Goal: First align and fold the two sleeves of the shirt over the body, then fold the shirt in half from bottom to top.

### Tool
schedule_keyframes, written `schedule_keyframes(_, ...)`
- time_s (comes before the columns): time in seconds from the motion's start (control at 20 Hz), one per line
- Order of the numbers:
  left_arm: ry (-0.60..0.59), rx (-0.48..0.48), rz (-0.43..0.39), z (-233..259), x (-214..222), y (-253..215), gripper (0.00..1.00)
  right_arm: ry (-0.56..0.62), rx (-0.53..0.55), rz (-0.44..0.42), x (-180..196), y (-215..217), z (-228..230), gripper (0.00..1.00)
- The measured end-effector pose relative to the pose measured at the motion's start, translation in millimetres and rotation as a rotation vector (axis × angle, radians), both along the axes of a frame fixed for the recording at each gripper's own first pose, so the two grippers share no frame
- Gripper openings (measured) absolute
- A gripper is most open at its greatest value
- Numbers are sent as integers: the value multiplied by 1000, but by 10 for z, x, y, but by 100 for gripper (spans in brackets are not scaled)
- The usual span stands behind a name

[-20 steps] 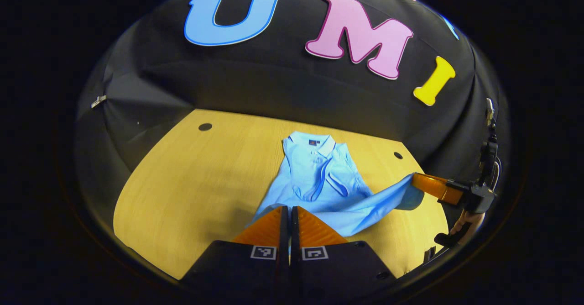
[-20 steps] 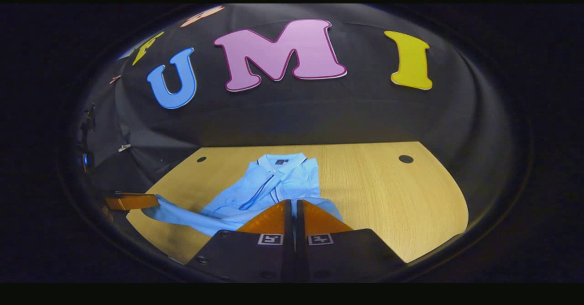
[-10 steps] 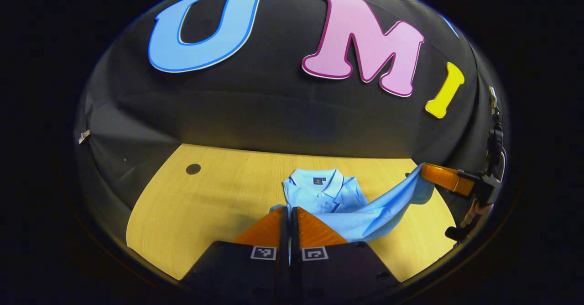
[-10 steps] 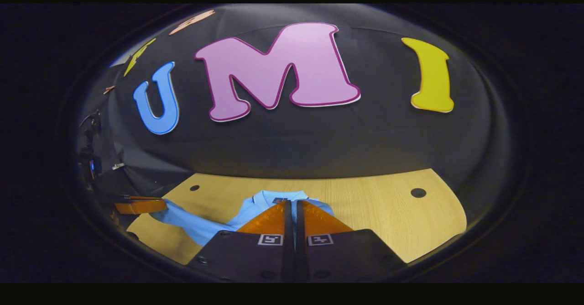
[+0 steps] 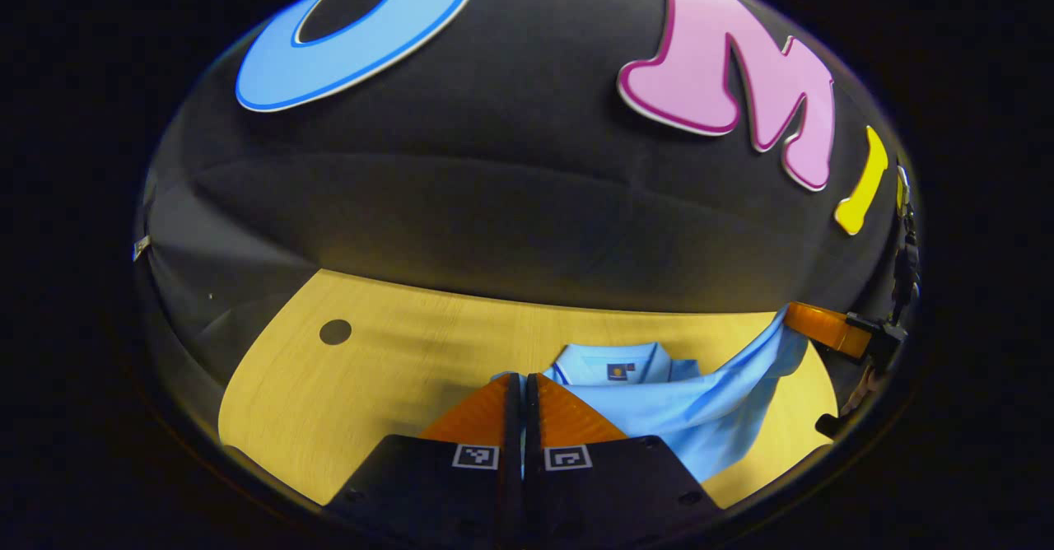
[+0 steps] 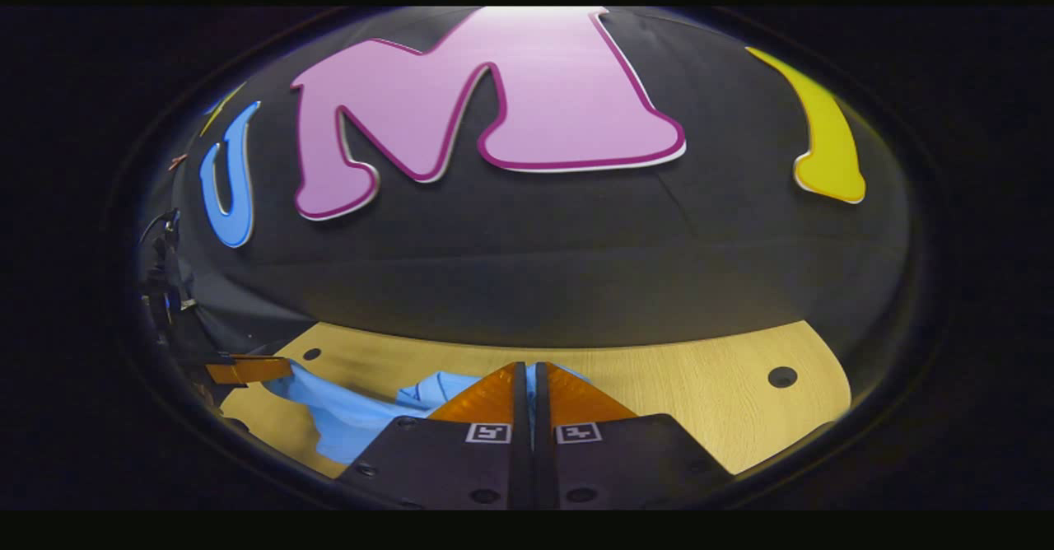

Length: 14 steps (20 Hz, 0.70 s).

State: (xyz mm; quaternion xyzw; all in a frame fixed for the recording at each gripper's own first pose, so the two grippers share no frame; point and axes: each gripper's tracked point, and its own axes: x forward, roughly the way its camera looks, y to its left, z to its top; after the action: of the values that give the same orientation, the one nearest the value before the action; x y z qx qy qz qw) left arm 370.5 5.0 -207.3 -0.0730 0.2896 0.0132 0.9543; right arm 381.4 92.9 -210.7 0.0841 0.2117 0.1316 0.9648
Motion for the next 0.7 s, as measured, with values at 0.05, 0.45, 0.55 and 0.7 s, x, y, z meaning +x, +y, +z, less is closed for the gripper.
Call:
schedule_keyframes(0.05, -3, 9, 3, -62, 117, 29, 6, 2, 0, -8, 93, -1, -60, 5)
schedule_keyframes(0.45, 24, 33, -16, -858, 679, 50, 6, 101, -71, -42, 456, -31, -948, 0)
schedule_keyframes(0.55, 22, 36, 9, -1000, 753, 52, 6, 129, -97, -48, 477, -44, -1155, 0)
schedule_keyframes(0.7, 0, 34, 22, -953, 749, 42, 16, 144, -118, -61, 464, -76, -1249, 1)
